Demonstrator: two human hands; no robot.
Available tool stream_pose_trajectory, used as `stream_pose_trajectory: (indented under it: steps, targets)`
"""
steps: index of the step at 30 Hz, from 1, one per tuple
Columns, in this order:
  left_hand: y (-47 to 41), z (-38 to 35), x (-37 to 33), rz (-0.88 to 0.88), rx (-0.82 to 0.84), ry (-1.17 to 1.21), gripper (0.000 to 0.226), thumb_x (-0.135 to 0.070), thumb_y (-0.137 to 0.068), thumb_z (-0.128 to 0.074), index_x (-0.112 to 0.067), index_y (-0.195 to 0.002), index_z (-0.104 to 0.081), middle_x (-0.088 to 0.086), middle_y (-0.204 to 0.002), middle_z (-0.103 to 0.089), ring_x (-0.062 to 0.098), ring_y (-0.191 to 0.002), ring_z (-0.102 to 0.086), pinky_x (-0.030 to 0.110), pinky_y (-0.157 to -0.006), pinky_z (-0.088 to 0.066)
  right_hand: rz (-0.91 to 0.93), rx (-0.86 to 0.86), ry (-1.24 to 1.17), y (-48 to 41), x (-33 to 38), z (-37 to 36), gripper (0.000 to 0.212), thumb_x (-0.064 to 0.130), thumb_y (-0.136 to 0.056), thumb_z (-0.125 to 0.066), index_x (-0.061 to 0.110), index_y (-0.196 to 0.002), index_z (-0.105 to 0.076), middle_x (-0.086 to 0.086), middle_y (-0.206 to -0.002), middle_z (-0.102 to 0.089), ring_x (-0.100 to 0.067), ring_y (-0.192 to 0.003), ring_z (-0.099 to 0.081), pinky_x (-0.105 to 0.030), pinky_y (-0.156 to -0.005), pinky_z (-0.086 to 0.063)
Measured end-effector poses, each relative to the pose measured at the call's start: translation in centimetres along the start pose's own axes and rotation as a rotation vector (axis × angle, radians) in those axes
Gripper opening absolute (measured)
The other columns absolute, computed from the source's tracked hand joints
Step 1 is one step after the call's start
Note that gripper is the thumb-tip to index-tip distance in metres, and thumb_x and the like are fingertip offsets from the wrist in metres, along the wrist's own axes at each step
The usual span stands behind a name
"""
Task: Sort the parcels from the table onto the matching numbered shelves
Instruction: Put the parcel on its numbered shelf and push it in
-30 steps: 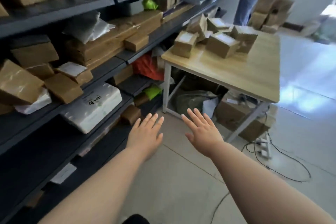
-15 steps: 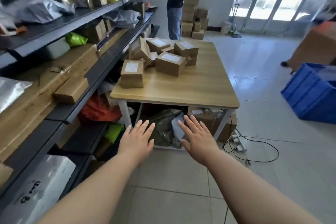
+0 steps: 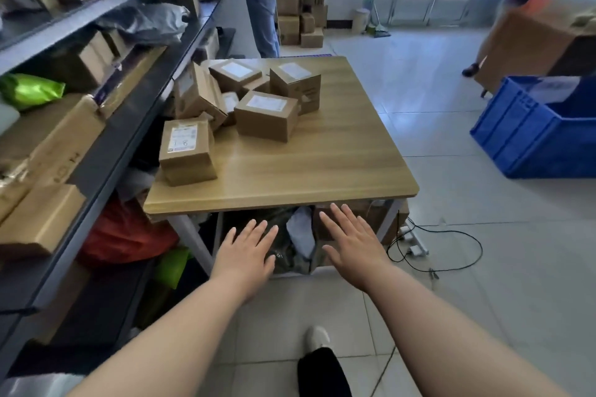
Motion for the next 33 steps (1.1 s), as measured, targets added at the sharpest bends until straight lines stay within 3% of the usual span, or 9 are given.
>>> stream_pose_trajectory:
  steps: [9, 14, 24, 33]
  targets:
    - [-12.0, 5.0, 0.9, 0.116, -0.055, 0.042, 0.059, -0.042, -0.102, -0.024, -0.03, -0.154, 0.001, -0.005, -0.162, 0.002, 0.014, -0.149, 0.005, 0.039, -0.12, 0.002, 0.072, 0.041, -0.013, -13.7, -5.8, 4.9, 0.063, 0.038, -0.102, -0.033, 0.031, -0.153, 0.003, 0.005, -0.16, 0.016, -0.013, -0.146, 0.019, -0.033, -0.118, 0.009]
    - [-14.0, 3.3, 0.0, 0.157, 0.042, 0.077, 0.059, -0.042, -0.102, -0.024, -0.03, -0.154, 0.002, -0.006, -0.162, 0.002, 0.014, -0.149, 0.005, 0.039, -0.121, 0.001, 0.137, 0.145, 0.012, -17.5, -6.9, 3.3, 0.063, 0.039, -0.102, -0.031, 0.03, -0.153, 0.005, 0.003, -0.16, 0.017, -0.014, -0.146, 0.019, -0.034, -0.119, 0.007]
    - [-16.7, 3.8, 5.3, 0.303, -0.008, 0.104, 0.06, -0.041, -0.102, -0.024, -0.03, -0.153, 0.005, -0.006, -0.162, 0.003, 0.014, -0.149, 0.006, 0.04, -0.121, 0.002, 0.325, 0.166, 0.029, -23.6, -2.2, 1.8, 0.062, 0.04, -0.103, -0.031, 0.029, -0.154, 0.003, 0.002, -0.161, 0.015, -0.015, -0.147, 0.017, -0.032, -0.117, 0.009]
    - [-18.8, 4.1, 14.6, 0.355, -0.018, 0.131, 0.059, -0.041, -0.101, -0.025, -0.03, -0.154, -0.001, -0.005, -0.162, 0.0, 0.014, -0.149, 0.005, 0.04, -0.121, 0.001, 0.416, 0.156, 0.032, -30.8, 5.1, 1.6, 0.062, 0.042, -0.102, -0.031, 0.029, -0.154, 0.001, 0.002, -0.161, 0.011, -0.016, -0.148, 0.014, -0.032, -0.118, 0.006]
Point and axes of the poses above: each hand's wrist, its own y-axis away from the middle knuckle, its own z-axis out of the back of the hand, x = y × z, the point moved 1 cm from there along -y, towards the middle knuckle
